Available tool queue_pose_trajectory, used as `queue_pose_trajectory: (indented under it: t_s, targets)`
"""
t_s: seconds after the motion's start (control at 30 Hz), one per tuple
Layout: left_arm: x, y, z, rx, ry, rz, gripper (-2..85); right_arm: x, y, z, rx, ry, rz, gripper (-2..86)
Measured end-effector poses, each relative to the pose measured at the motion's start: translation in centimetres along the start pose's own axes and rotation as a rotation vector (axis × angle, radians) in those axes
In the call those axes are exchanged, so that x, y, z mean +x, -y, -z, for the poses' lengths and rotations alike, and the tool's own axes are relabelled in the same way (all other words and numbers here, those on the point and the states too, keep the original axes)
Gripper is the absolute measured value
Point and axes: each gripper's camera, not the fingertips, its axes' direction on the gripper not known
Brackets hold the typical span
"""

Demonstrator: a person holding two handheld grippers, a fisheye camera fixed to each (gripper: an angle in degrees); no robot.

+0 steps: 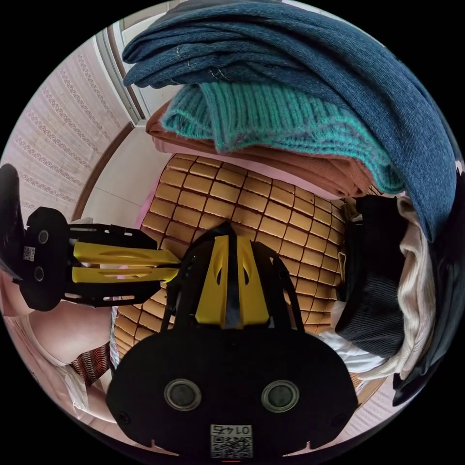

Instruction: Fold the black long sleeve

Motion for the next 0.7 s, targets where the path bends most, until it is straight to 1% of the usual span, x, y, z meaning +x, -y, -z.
queue_pose_trajectory:
  t_s: [0.17,0.4,0.5,0.57,0.7]
  targets:
    - [0.6,0.1,0.5,0.0,0.008,-0.015,-1.0,-1.2,-1.3,1.4,0.029,-0.007,-0.006,-0.7]
    - [2.8,0.7,3.0,0.036,-0.008,-0.04,-1.0,-2.6,-6.1,7.7,0.107,-0.105,-0.008,-0.9]
    - [5.6,1.5,4.9,0.056,-0.021,-0.096,-1.0,-2.8,-9.7,11.4,0.142,-0.14,-0.045,-0.9]
    - [8.9,2.2,6.9,0.077,-0.025,-0.175,-1.0,-2.6,-12.6,14.0,0.173,-0.144,-0.096,-0.9]
    - [15.5,3.3,10.4,0.121,-0.042,-0.325,-1.0,-2.1,-21.6,21.1,0.248,-0.178,-0.261,-0.9]
